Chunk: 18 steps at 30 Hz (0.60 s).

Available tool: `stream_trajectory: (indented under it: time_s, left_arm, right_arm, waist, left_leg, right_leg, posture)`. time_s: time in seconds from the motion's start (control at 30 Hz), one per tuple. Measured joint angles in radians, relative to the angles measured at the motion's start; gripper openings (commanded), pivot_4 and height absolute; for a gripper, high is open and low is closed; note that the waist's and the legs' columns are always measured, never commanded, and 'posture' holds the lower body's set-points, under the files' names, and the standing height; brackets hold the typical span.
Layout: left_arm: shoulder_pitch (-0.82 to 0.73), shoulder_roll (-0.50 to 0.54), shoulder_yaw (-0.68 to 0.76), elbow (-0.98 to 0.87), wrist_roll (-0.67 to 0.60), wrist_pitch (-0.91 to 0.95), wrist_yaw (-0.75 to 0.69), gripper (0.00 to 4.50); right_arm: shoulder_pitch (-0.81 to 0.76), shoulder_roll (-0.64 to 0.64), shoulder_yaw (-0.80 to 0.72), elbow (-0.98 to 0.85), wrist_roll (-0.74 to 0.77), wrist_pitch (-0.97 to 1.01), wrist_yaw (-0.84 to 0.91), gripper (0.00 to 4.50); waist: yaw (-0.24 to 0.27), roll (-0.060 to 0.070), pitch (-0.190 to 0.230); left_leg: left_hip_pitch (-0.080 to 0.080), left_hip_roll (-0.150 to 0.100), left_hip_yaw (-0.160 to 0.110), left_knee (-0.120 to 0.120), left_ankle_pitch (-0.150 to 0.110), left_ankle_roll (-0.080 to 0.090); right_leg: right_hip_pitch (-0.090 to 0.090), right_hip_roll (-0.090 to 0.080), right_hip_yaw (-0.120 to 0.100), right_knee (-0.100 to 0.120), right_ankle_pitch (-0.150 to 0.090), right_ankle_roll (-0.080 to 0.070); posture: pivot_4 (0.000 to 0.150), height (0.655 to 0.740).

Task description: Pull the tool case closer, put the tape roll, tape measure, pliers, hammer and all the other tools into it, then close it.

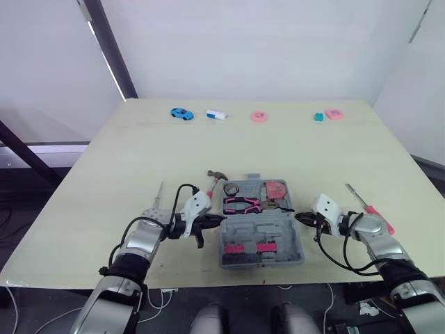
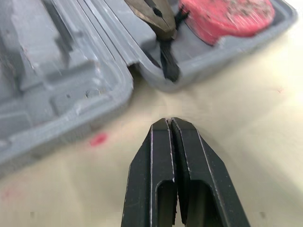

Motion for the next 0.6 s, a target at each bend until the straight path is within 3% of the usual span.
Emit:
stream_trajectory:
  time_s: [0.33, 0.6]
  left_arm:
    - [0.118, 0.032, 0.093, -0.170, -0.090, 0.069, 0.026, 0.12]
    - [0.306, 0.048, 0.272, -0.399, -0.222, 0.097, 0.115, 0.12]
  right_arm:
    - [0.095, -0.035, -0.097, -0.093, 0.116, 0.014, 0.021, 0.09]
    - [0.268, -0.069, -0.269, -0.261, 0.260, 0.048, -0.005, 0.09]
  waist:
    - [-0.001, 0.000, 0.000]
    - [0.000, 0.000, 0.000]
  left_leg:
    - [-0.001, 0.001, -0.001, 0.000, 0.000, 0.000]
    - [0.000, 0.001, -0.002, -0.003, 0.000, 0.000]
  right_leg:
    - [-0.001, 0.000, 0.001, 0.000, 0.000, 0.000]
    - [-0.001, -0.001, 0.001, -0.001, -0.001, -0.002]
  posture:
    - [0.150, 0.7395]
    - [0.150, 0.7395]
